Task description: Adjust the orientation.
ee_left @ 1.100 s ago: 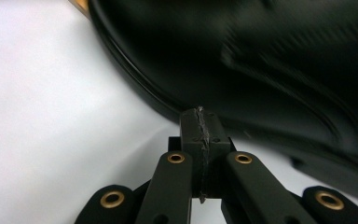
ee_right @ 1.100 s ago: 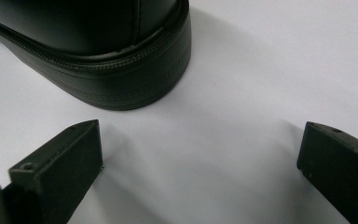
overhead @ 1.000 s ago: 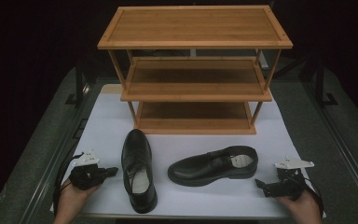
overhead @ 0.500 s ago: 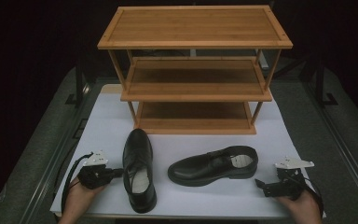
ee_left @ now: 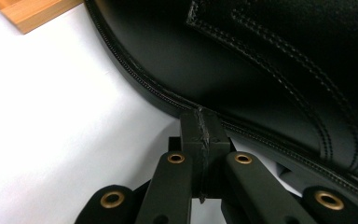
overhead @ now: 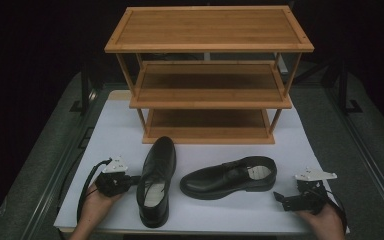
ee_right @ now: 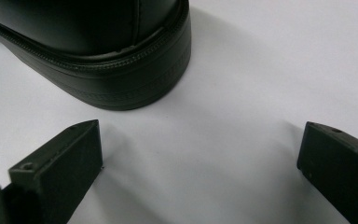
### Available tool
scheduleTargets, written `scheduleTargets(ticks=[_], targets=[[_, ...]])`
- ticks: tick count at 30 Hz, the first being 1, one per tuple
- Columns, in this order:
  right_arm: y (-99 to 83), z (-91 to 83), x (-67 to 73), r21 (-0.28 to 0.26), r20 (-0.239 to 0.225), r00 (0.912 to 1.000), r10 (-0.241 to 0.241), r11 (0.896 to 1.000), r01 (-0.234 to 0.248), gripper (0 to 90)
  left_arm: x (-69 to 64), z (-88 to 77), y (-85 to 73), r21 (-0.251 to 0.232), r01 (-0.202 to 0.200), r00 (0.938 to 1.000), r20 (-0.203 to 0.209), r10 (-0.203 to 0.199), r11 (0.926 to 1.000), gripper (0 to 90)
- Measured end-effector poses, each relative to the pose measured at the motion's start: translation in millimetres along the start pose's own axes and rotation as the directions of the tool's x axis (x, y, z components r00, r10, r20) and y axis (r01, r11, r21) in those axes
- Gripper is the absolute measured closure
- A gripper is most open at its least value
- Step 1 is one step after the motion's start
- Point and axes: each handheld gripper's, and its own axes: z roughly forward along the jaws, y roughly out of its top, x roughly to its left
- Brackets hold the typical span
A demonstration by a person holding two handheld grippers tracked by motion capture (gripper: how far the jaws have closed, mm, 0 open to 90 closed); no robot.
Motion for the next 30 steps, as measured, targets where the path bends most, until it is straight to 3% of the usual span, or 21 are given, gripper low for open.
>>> scheduleTargets(ticks=[8, 17, 25, 26, 30], targets=[[0.0, 0.0, 0.0, 0.0, 0.0, 1.0, 0.0, 1.0, 0.0, 0.0, -7.8, 4.9, 6.0, 0.002, -0.027, 0.9996, 0.01, 0.027, 0.9996, 90.0], [-0.1, -0.2, 0.1, 0.0, 0.001, 1.0, 0.0, 1.0, 0.0, 0.0, -6.8, 2.4, 3.5, 0.006, -0.039, 0.9991, 0.016, 0.039, 0.9992, 90.0], [-0.1, -0.1, 0.1, 0.001, 0.0, 1.0, 0.001, 1.0, -0.001, 0.0, 5.0, -14.3, -9.3, -0.006, 0.002, 0.9999, -0.013, -0.002, 1.0, 90.0], [-0.1, -0.2, 0.2, 0.001, 0.0, 1.0, 0.002, 1.0, -0.002, 0.0, 6.6, -16.3, -11.8, -0.007, 0.01, 0.9998, -0.019, -0.011, 0.9999, 87.7], [-0.1, -0.2, 0.1, 0.0, 0.0, 1.0, 0.0, 1.0, 0.0, 0.0, 10.4, -24.1, -21.7, -0.006, 0.045, 0.9958, -0.08, -0.045, 0.999, 63.3]])
